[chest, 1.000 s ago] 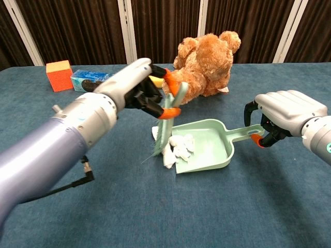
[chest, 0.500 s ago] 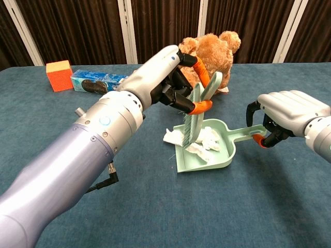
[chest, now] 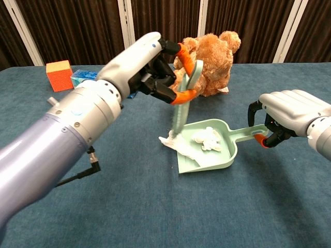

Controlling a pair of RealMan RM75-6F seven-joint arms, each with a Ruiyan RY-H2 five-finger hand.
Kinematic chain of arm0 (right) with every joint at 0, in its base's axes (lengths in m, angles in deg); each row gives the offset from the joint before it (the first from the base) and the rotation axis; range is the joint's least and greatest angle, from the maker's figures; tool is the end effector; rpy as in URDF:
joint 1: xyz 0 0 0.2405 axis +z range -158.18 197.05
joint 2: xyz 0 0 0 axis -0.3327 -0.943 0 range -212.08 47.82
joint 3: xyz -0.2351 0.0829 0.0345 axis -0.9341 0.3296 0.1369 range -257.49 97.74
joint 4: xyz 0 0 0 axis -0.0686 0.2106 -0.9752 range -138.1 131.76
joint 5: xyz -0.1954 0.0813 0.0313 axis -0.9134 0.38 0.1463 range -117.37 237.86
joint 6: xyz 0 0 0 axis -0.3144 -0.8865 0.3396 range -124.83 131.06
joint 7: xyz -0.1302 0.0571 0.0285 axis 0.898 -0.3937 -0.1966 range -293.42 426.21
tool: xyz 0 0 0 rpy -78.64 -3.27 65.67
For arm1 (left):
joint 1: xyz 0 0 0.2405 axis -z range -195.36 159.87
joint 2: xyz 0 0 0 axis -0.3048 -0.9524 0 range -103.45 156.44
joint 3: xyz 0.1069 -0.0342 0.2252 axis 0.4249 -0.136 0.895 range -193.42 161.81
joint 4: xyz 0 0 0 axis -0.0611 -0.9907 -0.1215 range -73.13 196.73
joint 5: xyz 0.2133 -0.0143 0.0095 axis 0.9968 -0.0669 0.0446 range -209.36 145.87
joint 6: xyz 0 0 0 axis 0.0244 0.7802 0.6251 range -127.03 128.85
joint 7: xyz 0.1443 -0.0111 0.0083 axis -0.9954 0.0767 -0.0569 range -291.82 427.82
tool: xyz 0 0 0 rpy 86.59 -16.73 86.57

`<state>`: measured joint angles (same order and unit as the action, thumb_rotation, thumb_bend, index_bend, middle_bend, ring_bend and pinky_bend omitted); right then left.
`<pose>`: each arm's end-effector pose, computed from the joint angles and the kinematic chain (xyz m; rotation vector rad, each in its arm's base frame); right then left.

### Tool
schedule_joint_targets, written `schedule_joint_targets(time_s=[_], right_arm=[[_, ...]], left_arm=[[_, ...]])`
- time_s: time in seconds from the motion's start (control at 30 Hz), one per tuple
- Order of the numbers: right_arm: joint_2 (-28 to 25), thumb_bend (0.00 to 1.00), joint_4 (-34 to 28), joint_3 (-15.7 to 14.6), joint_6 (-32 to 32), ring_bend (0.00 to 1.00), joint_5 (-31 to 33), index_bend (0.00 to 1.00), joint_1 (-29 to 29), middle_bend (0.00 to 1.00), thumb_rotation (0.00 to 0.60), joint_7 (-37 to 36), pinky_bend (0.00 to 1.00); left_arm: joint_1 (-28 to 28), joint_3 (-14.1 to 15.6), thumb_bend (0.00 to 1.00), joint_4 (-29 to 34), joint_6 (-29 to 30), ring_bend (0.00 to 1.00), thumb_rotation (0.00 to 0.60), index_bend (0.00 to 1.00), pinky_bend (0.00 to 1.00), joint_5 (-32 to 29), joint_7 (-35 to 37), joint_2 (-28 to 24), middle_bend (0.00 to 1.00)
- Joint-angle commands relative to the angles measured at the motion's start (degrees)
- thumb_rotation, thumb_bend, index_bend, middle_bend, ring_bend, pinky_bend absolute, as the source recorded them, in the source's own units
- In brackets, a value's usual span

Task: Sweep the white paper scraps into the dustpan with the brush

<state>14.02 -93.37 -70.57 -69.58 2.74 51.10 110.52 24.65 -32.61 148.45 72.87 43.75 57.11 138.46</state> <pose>-0.1714 -0.2900 -0.0280 1.6411 -0.8552 0.7174 -0.0130 0.2853 -0.0641 -1.6116 -1.1825 -1.6237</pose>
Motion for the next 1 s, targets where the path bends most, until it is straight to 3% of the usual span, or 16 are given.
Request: schedule_joint_targets(time_s=[0.03,0.47,1.0], right_arm=[[0.06,0.47,-0.22,-0.07,0.05,0.94,0.12,0.54,0.0,0.94,0.6,0.17,0.92],[0.45,0.47,0.68,-0.31,0.64,0.94,0.06,0.54,0.14,0.94,0.6,-0.33,0.92],[-0.35,0.47,0.58,-0.67,1.17,0.94,-0.31,0.54,-0.06,0.94,0.6,-1.29,0.92]], left_arm=[[-0.88,0.18,0.59,0.43,-0.4,1.0,0.6,0.79,1.0,-0.78,-1.17,-1.99,1.0],[-1.05,0.36,0.59,-4.53,-2.13,1.0,0.6,0.79,1.0,-2.87,-1.26,-1.53,1.0],[2.79,-1.92,0.58,-12.97,-0.99,1.0,0.6,0.79,1.0,-0.51,0.98,8.15,1.0]])
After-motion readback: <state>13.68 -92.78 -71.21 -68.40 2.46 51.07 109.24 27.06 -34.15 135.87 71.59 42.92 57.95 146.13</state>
